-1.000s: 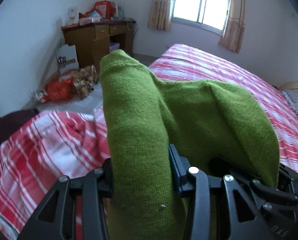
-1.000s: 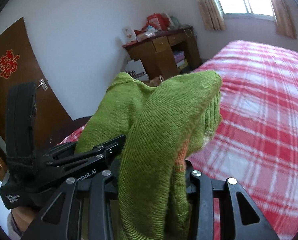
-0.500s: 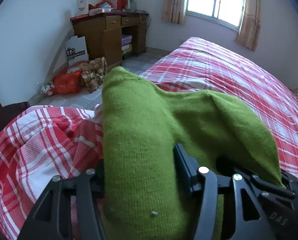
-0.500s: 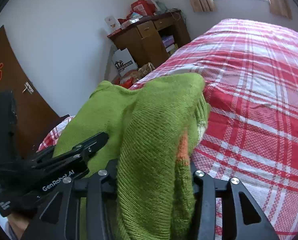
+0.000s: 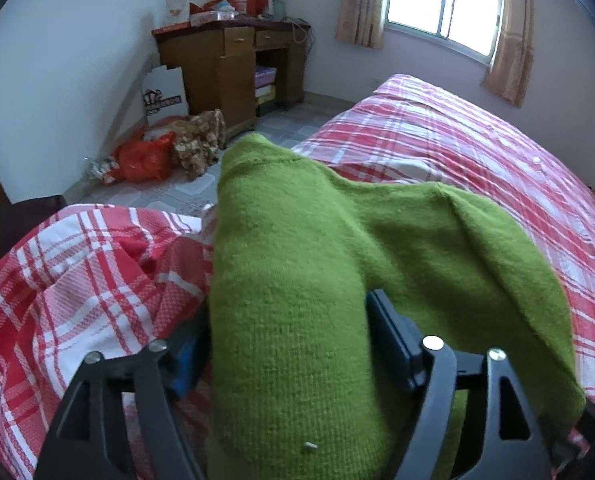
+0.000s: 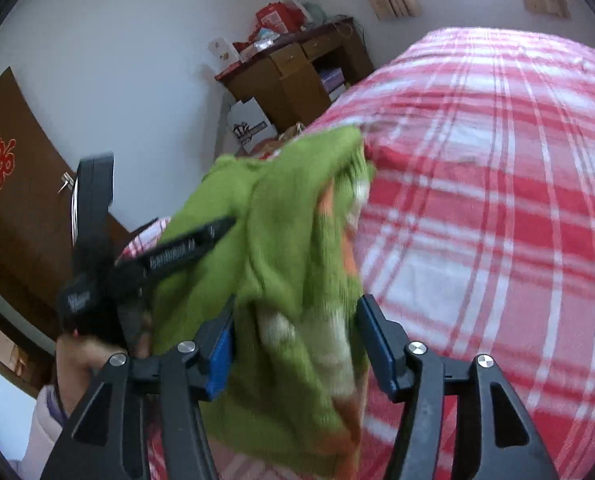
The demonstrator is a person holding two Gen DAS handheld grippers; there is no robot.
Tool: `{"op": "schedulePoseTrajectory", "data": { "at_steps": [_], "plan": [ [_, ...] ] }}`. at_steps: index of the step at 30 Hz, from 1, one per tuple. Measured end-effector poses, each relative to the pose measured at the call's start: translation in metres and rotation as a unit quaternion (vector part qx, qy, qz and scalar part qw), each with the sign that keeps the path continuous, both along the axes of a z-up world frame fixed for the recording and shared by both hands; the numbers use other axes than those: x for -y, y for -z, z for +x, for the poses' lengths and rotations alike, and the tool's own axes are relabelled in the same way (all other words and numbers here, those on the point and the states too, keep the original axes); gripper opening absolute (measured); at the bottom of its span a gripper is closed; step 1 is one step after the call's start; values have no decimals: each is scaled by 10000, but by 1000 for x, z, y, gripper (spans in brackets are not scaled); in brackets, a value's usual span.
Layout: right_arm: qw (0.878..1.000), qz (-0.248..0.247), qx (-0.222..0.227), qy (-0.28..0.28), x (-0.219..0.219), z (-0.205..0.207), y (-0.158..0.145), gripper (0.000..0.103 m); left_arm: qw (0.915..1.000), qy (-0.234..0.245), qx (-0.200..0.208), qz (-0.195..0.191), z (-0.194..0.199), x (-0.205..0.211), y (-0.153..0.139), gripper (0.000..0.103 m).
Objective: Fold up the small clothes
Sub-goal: 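Lift and carry the folded sweater with both tools toward the bed edge, then lower the sweater onto the bedspread and open both tools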
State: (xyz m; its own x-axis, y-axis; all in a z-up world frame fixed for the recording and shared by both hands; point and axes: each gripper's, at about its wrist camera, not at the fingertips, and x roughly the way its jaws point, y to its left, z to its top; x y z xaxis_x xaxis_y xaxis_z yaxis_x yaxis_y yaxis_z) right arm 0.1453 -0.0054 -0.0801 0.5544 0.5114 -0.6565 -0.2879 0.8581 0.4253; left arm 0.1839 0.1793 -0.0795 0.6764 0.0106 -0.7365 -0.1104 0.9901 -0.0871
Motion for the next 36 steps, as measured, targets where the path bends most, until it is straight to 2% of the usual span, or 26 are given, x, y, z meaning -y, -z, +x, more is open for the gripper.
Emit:
{"op": "schedulePoseTrajectory", "data": {
  "at_steps": [2,4,9,13,15,17,20,22,25,29,35,36],
  "plan": [
    [9999,80,-138,19,-1,-1,13,61,10000,-2,-17,-16,-1,-2,0,81],
    [9999,139,2,59,2,-7,15,61,10000,30,-41,-11,-3,-3,-3,81],
    [10000,-96,13,-20,-3,-10,14,61,9995,259,-56,158,-34,-3,-20,81],
    [9987,-509,43,-49,-13,-14,11,53,9986,508,67,-118,-80,-11,-28,81],
    [9987,-511,-60,-29,-14,-16,10,48,9984,507,19,-269,-97,-14,-21,81],
    [9992,-304,-261,70,-12,-19,11,45,9971,532,-171,-513,-102,-14,-8,81],
    [9974,244,-627,241,-3,-20,17,39,9969,422,-348,-570,-101,-13,9,80],
    [9928,697,-911,354,5,-20,22,35,9968,340,-369,-626,-98,-13,8,74],
    [9878,1042,-1094,381,12,-26,26,31,9972,360,-410,-511,-96,-9,0,63],
    [9834,1336,-1133,465,22,-28,34,27,9976,401,-461,-317,-99,-7,-3,61],
    [9888,1114,-873,476,19,-41,30,27,9983,371,-369,249,-120,-4,-8,64],
    [9911,954,-775,517,19,-48,25,32,9981,348,-292,420,-126,-2,-11,65]
  ]
}}
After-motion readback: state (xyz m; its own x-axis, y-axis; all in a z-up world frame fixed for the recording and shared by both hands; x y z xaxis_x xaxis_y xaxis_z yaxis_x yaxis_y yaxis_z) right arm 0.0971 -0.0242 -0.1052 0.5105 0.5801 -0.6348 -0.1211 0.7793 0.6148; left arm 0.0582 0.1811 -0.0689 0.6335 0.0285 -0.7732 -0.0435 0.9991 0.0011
